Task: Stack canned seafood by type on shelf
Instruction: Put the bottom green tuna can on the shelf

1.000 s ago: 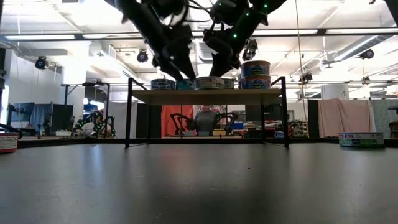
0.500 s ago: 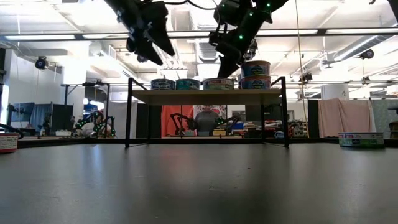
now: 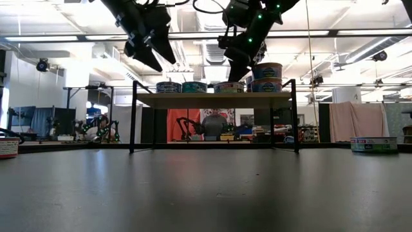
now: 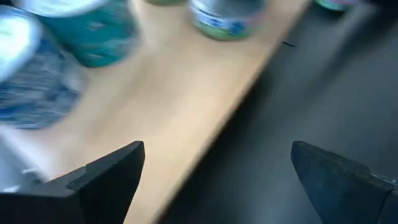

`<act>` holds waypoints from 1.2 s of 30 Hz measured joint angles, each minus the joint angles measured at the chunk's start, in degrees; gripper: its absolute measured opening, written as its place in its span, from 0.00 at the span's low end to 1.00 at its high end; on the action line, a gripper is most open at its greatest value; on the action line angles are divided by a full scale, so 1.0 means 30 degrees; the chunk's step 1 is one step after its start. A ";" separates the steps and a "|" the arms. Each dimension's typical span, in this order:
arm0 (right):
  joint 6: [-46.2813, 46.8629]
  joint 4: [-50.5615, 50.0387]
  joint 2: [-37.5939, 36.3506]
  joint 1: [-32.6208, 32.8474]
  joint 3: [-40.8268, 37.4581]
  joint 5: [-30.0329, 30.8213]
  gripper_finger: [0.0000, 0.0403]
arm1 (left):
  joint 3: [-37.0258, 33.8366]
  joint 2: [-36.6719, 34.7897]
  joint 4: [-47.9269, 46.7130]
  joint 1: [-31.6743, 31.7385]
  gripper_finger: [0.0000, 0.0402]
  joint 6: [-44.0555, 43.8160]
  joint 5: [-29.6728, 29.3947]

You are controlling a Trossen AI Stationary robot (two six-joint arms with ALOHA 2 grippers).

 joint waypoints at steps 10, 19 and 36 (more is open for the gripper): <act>-0.0073 -0.0011 -0.0564 -0.0007 -0.0031 -0.0022 0.03 | 0.0000 -0.1251 0.1021 -0.0008 0.97 -0.0128 -0.2906; 0.0846 0.0039 -0.0355 -0.0009 -0.0051 -0.1217 0.03 | -0.0001 -0.2405 0.1392 -0.0809 0.97 -0.1860 -0.8180; 0.1216 -0.1634 -0.0417 0.0066 0.0388 -0.0858 0.03 | 0.0000 -0.3158 0.1345 -0.2414 0.97 -0.2768 -0.7976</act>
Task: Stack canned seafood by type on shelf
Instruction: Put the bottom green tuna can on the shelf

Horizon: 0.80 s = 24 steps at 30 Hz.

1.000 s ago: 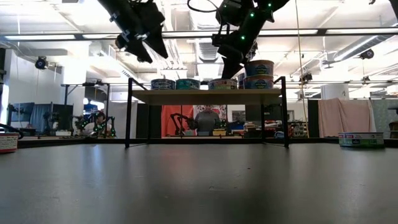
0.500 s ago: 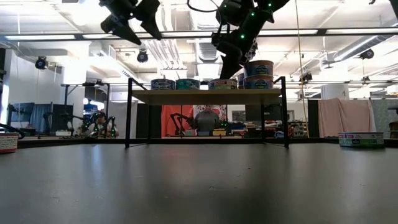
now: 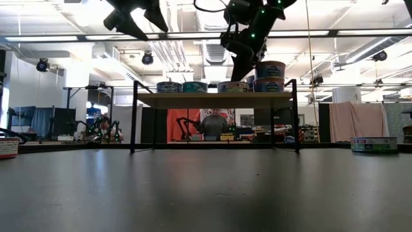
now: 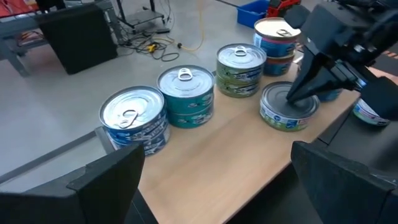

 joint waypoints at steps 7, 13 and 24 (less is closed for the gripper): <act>0.0048 -0.1028 -0.0074 -0.0015 0.0824 0.0930 0.03 | -0.0003 -0.0049 -0.0020 -0.0180 0.97 -0.0007 0.0013; 0.0446 -0.1251 -0.0180 0.0208 0.2267 0.0952 0.03 | -0.0007 -0.0102 0.0033 -0.0674 0.97 0.0234 0.0003; 0.1751 -0.1859 -0.0679 0.1269 0.5359 0.0843 0.03 | -0.0007 -0.0362 -0.0021 -0.2381 0.97 0.0357 -0.1300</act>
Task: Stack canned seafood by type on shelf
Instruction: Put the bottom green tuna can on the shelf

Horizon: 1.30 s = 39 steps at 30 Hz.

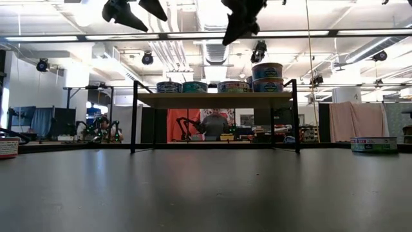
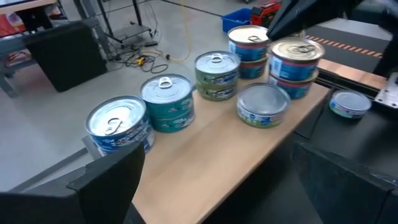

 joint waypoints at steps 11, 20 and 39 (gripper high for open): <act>0.4603 -0.1393 -0.2329 0.3575 -0.0856 0.0010 0.03 | 0.0007 0.0015 0.0046 -0.0849 0.97 -0.0350 -0.0830; 0.8298 -0.7387 -0.2892 1.0113 -0.1137 -0.0237 0.03 | 0.0000 -0.0102 -0.0318 -0.0946 0.97 -0.0364 -0.0203; 1.7348 -1.1575 -0.2899 1.5900 -1.5417 0.0454 0.04 | 0.0007 0.0087 0.0042 -0.0946 0.97 -0.1015 -0.0368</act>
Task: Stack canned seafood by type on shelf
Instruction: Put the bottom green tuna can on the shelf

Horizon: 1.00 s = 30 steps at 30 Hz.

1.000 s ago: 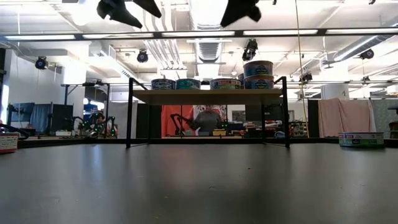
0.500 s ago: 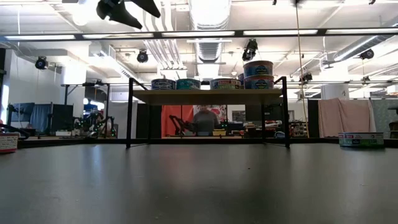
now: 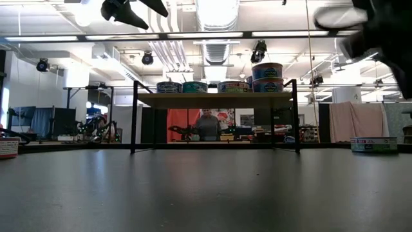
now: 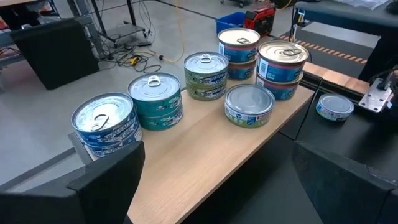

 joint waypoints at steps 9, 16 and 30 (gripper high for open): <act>0.3964 -0.0931 -0.1241 -0.0277 -0.3356 0.0909 0.20 | 0.0000 0.0007 0.0231 0.0168 0.97 0.0002 -0.0491; 0.4901 -0.0944 -0.2176 -0.1829 -0.5008 0.3480 0.24 | 0.0000 0.0007 0.0343 0.0420 0.97 0.0010 -0.0498; 0.1037 -0.0939 -0.1562 -0.8180 -0.5996 0.6911 0.03 | 0.0007 0.0007 0.3382 0.1228 0.97 -0.0838 0.0128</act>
